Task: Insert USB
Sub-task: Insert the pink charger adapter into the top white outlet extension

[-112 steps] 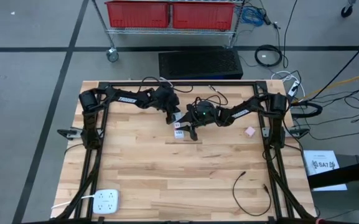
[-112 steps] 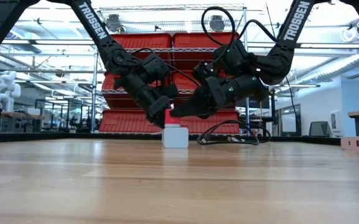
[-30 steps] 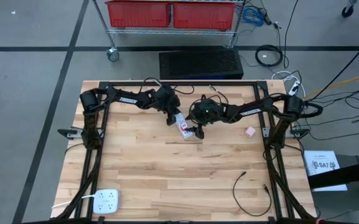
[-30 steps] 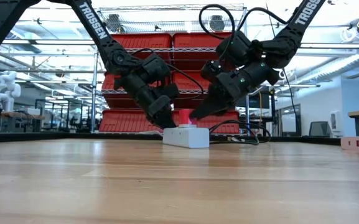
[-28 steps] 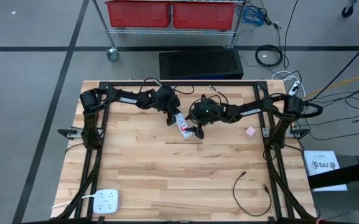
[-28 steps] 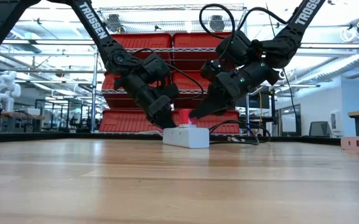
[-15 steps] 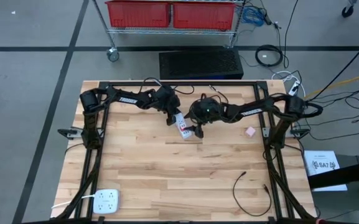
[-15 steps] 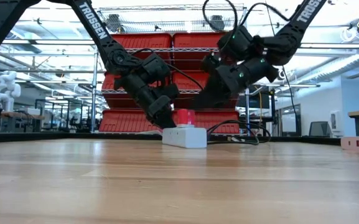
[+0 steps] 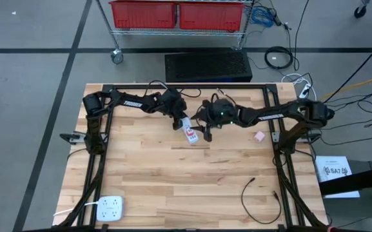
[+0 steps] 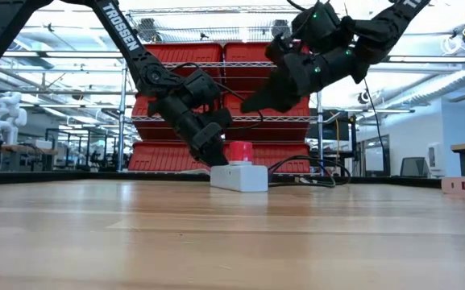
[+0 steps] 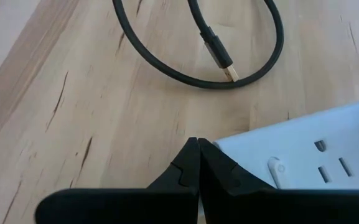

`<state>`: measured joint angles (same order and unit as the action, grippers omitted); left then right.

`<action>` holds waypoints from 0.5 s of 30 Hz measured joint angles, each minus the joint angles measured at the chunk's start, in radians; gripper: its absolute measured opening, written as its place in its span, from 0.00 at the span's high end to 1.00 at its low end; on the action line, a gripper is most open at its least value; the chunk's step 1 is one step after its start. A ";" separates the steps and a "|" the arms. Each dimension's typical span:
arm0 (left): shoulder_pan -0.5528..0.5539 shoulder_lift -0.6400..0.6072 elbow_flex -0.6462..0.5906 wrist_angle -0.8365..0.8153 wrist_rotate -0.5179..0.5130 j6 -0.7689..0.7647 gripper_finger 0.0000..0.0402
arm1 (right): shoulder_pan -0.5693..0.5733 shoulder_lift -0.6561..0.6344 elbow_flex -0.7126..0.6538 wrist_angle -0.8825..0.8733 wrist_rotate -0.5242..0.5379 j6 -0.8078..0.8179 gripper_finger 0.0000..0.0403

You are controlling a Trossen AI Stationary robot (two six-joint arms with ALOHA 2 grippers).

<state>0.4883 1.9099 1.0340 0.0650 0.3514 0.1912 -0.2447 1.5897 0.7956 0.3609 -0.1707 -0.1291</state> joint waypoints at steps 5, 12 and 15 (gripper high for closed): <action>-0.001 0.000 0.000 0.001 0.000 -0.001 1.00 | 0.044 0.053 0.000 0.000 0.084 -0.029 0.85; 0.000 0.000 0.000 0.001 0.002 0.000 1.00 | 0.067 0.125 0.002 -0.007 0.143 0.007 0.97; 0.000 0.000 0.000 0.001 0.001 0.000 1.00 | 0.067 0.140 0.005 -0.016 0.144 0.016 0.98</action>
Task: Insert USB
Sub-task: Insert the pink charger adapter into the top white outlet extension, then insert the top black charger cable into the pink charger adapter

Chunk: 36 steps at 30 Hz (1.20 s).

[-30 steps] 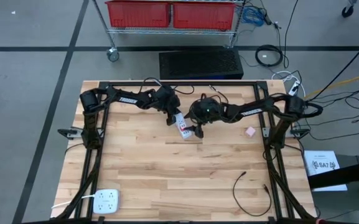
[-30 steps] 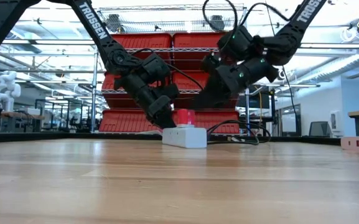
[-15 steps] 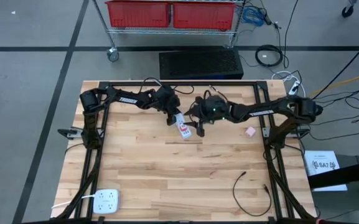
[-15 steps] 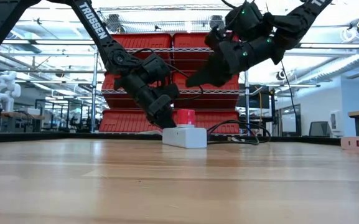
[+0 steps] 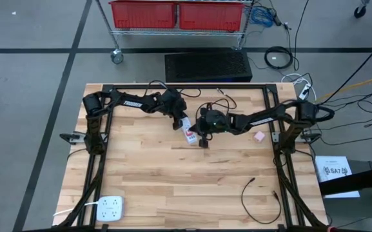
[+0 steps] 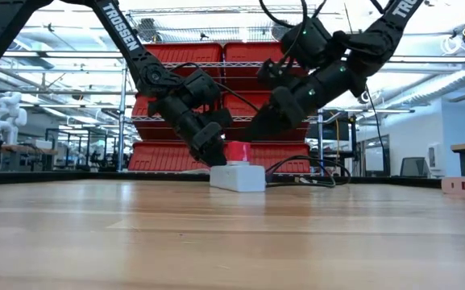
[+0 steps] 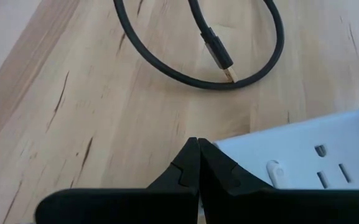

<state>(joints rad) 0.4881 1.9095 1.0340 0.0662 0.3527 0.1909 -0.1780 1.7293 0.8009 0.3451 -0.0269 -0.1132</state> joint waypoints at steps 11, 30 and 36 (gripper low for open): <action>0.000 0.000 0.001 0.000 -0.002 0.001 1.00 | -0.003 0.057 0.183 -0.291 -0.007 0.021 1.00; 0.002 -0.002 0.002 -0.001 0.004 0.025 1.00 | -0.040 0.062 0.388 -0.589 -0.098 0.082 0.91; 0.002 -0.002 0.002 -0.002 0.006 0.025 1.00 | -0.110 -0.066 0.379 -0.785 -0.093 0.075 0.77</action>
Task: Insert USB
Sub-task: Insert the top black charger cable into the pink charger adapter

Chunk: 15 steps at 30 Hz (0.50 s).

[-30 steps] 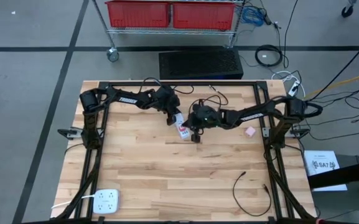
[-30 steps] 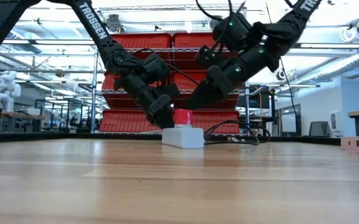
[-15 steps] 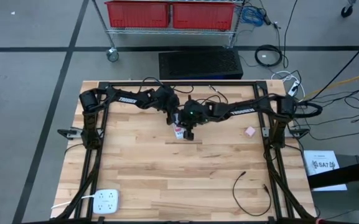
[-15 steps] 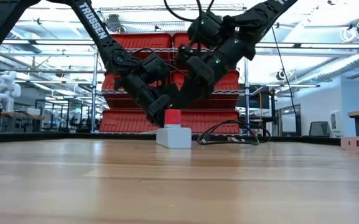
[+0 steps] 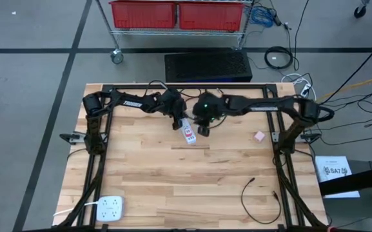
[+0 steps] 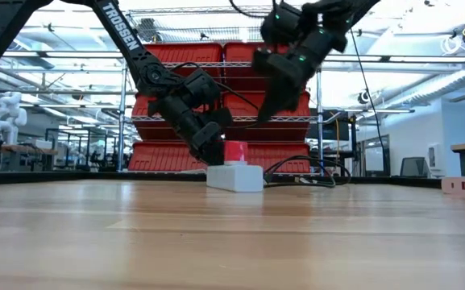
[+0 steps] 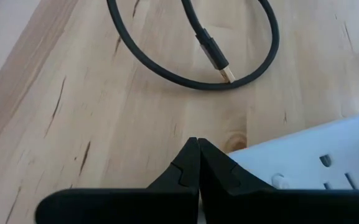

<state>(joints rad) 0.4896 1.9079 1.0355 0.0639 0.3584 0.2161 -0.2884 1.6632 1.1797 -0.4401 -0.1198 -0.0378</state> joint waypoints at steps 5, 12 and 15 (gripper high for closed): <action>0.000 0.000 0.000 0.002 0.000 0.000 1.00 | -0.083 -0.047 -0.113 0.030 -0.019 0.035 0.68; 0.001 0.000 0.000 0.003 -0.001 0.000 1.00 | -0.175 -0.020 -0.392 0.428 -0.073 0.283 0.59; 0.001 0.000 0.000 0.003 -0.001 0.000 1.00 | -0.200 -0.012 -0.471 0.578 -0.059 0.368 0.54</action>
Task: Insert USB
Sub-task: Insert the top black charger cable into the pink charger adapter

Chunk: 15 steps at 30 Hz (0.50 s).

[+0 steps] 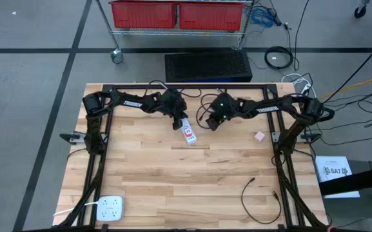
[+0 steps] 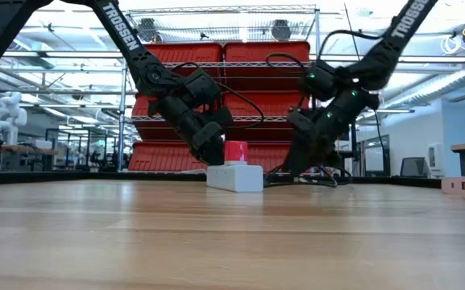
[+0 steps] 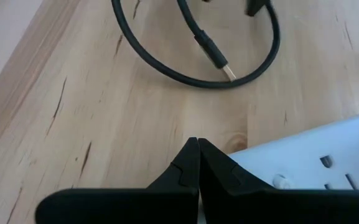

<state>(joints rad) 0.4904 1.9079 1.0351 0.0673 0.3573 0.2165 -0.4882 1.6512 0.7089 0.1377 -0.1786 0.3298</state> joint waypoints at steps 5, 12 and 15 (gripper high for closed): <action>0.000 0.000 0.000 -0.006 0.002 -0.001 1.00 | -0.040 -0.003 -0.033 0.146 0.051 0.095 0.45; 0.000 0.000 0.000 -0.006 0.005 -0.001 1.00 | -0.056 -0.004 -0.031 0.247 0.104 0.140 0.48; 0.000 0.000 0.000 -0.003 0.006 0.000 1.00 | -0.057 0.003 -0.031 0.254 0.155 0.135 0.59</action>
<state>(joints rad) 0.4904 1.9080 1.0348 0.0645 0.3630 0.2161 -0.5456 1.6537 0.6781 0.3921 -0.0240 0.4646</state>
